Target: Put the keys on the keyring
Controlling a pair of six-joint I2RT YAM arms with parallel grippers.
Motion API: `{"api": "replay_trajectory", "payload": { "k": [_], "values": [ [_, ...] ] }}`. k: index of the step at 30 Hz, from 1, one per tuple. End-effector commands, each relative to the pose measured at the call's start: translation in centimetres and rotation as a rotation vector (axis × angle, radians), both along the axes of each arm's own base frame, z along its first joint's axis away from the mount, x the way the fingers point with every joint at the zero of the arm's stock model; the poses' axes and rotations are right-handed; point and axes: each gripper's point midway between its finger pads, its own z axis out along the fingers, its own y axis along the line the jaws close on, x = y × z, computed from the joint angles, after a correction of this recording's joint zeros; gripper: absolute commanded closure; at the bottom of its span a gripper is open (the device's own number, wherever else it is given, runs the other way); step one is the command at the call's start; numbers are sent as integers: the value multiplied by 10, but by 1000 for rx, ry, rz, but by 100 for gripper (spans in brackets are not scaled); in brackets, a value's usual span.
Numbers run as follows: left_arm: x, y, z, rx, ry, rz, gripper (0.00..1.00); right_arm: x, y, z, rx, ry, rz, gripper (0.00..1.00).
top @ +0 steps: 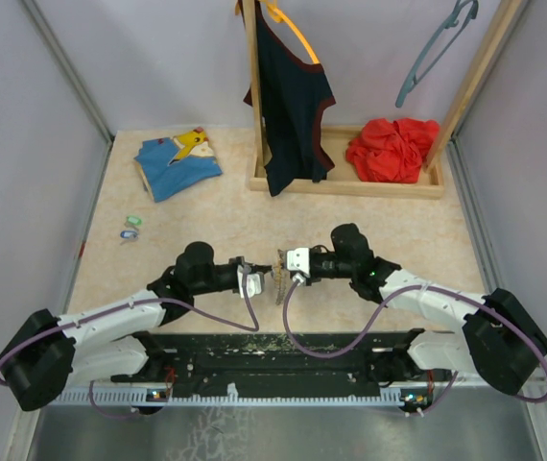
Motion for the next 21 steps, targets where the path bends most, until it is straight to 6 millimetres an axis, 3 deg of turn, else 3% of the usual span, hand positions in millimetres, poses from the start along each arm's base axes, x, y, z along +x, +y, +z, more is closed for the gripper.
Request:
{"api": "replay_trajectory", "payload": {
  "k": [1,21],
  "values": [
    [0,-6,12,-23,-7,-8,100,3,11,23,58,-59,33,100],
    [0,-8,8,-5,26,-13,100,2,15,23,49,-52,43,100]
  ]
}}
